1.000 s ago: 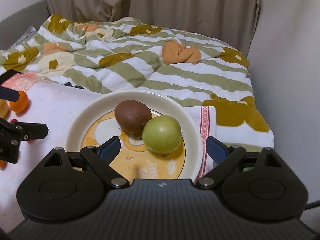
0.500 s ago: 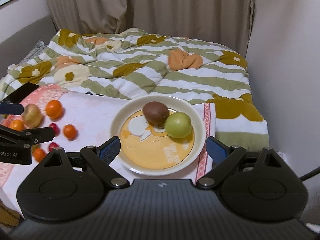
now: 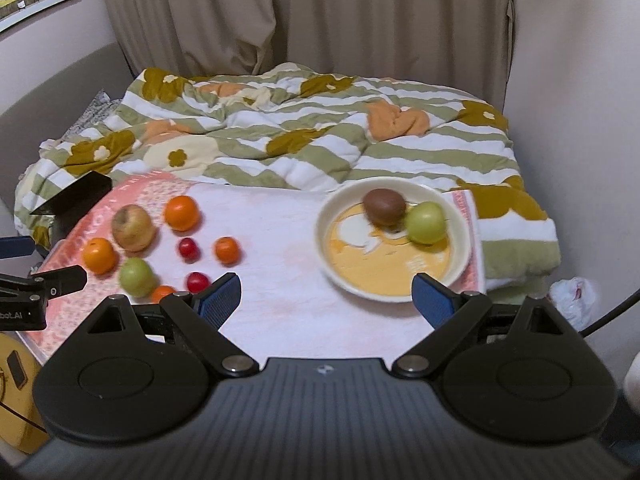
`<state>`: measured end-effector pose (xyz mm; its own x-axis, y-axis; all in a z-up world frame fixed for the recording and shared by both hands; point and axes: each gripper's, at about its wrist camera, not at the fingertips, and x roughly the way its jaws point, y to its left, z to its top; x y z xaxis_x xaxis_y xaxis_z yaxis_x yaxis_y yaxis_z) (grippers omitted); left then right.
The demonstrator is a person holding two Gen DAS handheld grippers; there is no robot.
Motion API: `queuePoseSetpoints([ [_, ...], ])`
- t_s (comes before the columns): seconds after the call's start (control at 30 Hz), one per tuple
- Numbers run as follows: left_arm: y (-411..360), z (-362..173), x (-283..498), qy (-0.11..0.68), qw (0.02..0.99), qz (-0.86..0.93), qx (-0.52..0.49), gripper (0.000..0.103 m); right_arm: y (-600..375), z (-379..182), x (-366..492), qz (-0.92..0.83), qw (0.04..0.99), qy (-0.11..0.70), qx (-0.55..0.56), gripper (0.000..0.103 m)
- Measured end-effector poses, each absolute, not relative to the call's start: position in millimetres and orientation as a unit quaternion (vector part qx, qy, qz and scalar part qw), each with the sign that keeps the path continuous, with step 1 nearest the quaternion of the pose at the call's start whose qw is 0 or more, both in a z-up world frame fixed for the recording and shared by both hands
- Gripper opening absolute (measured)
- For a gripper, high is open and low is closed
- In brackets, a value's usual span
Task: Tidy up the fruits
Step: 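Withdraw both tools from the bowl back over the fruits, then grasp the large orange with the left tool while the right tool grasps a tangerine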
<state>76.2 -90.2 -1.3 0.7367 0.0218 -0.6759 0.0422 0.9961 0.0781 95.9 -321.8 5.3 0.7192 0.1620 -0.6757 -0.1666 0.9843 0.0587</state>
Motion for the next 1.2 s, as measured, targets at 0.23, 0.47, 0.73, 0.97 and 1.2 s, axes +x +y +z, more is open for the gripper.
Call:
queuePoseSetpoints([
  [0.23,-25.6,-7.7,72.5,0.361,0.931,-0.022,0.042,0.101,-253.1,-3.3,75.9,0.070,0.930,0.362,0.015,0.103],
  [0.47,24.3,-27.5,86.6,0.357,0.932,-0.037,0.052,0.101,-194.6,-24.6,70.9,0.043,0.936,0.348,0.023,0.103],
  [0.73,51.9,-61.7,120.8,0.371,0.924,-0.063,0.068,0.099,-154.6,-67.7,85.2,0.017,0.930,0.365,0.026,0.103],
  [0.97,58.1,-93.3,148.8,0.395,0.912,-0.079,0.074,0.093,-133.0,-101.7,103.7,0.017,0.923,0.385,0.007,0.103],
  [1.2,55.7,-113.7,169.1,0.414,0.903,-0.083,0.075,0.090,-124.6,-127.0,124.1,0.026,0.914,0.405,0.000,0.095],
])
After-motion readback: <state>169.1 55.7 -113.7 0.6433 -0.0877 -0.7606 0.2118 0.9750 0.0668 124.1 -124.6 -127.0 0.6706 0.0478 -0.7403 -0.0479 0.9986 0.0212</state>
